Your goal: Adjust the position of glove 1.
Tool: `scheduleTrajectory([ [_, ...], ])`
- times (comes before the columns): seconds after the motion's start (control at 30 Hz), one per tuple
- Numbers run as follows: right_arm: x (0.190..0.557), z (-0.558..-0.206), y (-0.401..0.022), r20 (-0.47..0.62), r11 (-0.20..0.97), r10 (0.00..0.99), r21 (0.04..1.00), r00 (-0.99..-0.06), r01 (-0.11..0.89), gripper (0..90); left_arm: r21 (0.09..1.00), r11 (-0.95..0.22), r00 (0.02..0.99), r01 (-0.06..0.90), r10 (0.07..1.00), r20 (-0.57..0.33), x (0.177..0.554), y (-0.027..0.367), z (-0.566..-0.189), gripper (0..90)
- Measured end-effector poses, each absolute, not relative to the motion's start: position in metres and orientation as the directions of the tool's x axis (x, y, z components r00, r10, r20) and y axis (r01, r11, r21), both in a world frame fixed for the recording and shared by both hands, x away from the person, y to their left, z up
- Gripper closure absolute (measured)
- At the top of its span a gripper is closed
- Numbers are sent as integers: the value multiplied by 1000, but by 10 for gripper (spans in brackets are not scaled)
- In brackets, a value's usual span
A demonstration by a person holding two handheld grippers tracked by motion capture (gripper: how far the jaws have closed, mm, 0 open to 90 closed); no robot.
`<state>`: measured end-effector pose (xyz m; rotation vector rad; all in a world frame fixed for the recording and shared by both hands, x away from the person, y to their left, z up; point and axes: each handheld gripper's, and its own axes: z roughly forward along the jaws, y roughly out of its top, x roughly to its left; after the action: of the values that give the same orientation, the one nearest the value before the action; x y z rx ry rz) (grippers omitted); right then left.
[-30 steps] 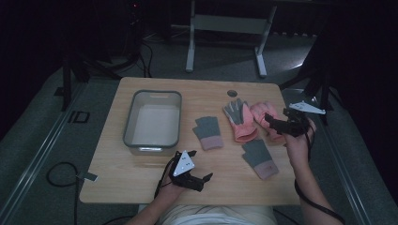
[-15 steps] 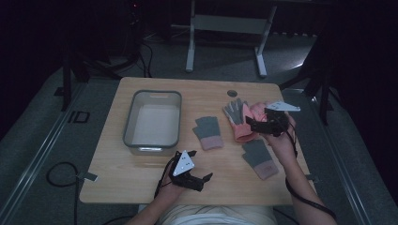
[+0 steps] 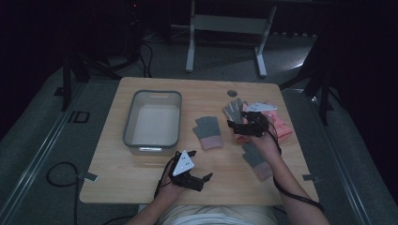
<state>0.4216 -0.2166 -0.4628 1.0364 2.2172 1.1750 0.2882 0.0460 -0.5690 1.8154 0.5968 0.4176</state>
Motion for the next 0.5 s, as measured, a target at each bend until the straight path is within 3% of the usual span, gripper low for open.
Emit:
scheduleTrajectory([
  [0.5, 435, -496, -172, -17, 463, 692, 778, -722, 425, 450, 949, -251, 811, 190, 585, -7, 288, 47, -569, 0],
])
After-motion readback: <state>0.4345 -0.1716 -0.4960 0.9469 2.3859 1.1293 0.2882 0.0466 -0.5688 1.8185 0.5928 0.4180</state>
